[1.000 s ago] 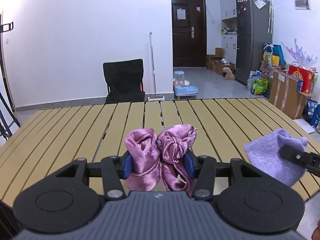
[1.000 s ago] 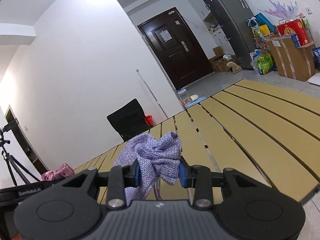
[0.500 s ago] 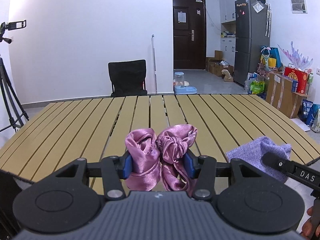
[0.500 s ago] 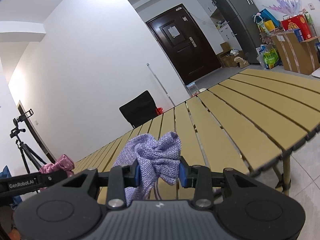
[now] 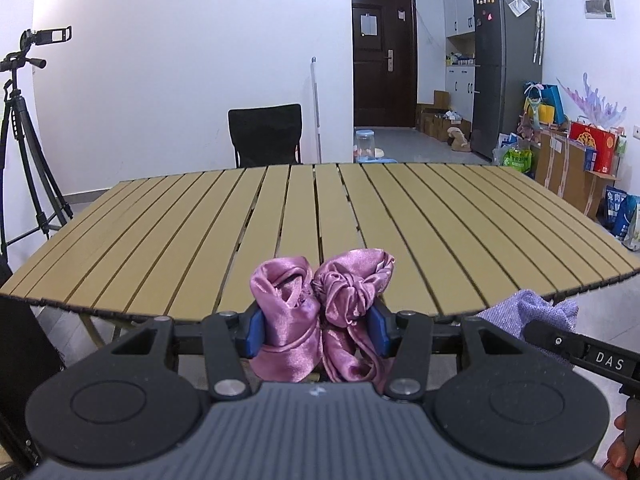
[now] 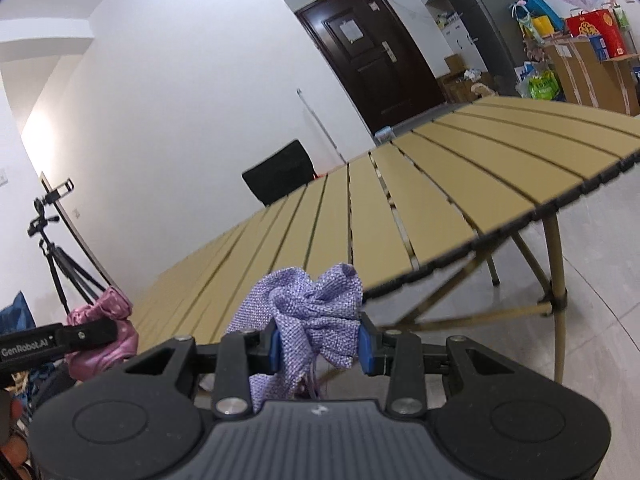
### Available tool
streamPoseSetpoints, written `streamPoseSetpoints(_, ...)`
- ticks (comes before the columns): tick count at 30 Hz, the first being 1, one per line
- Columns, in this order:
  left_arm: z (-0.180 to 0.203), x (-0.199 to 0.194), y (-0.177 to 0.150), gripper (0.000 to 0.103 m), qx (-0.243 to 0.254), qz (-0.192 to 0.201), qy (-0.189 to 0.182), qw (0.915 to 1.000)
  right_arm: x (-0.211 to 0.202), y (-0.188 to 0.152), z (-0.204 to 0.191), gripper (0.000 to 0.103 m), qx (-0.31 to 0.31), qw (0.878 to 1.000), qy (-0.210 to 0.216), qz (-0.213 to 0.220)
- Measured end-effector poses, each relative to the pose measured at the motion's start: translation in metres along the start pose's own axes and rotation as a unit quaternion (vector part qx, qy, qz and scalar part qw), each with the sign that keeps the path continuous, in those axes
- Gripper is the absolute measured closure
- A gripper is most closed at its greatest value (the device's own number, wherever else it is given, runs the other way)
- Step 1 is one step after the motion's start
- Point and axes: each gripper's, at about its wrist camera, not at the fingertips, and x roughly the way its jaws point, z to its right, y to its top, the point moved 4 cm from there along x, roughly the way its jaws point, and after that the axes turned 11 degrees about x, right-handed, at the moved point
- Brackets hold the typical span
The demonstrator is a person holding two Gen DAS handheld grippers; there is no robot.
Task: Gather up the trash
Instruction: 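Carry both bags down from the table to the black bin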
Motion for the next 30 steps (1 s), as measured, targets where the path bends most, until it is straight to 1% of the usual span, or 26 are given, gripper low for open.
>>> streamPoseSetpoints(10,-0.003,-0.006,-0.045,0.053,0.008,-0.025,-0.009,0.9996,-0.010,-0.038,0.003,0.068,-0.017,0.999,-0.021,-0.038)
streamPoseSetpoints(17,-0.005,-0.010,-0.082,0.053,0.000,-0.047,-0.013,0.9988,-0.009,-0.066,0.002,0.068,-0.039,0.996,-0.044,-0.071)
streamPoseSetpoints(30,-0.018,0.001,-0.149,0.053,-0.017,-0.111,-0.018,0.9935,0.004,-0.112,0.008,0.068,-0.074,0.985,-0.091,-0.126)
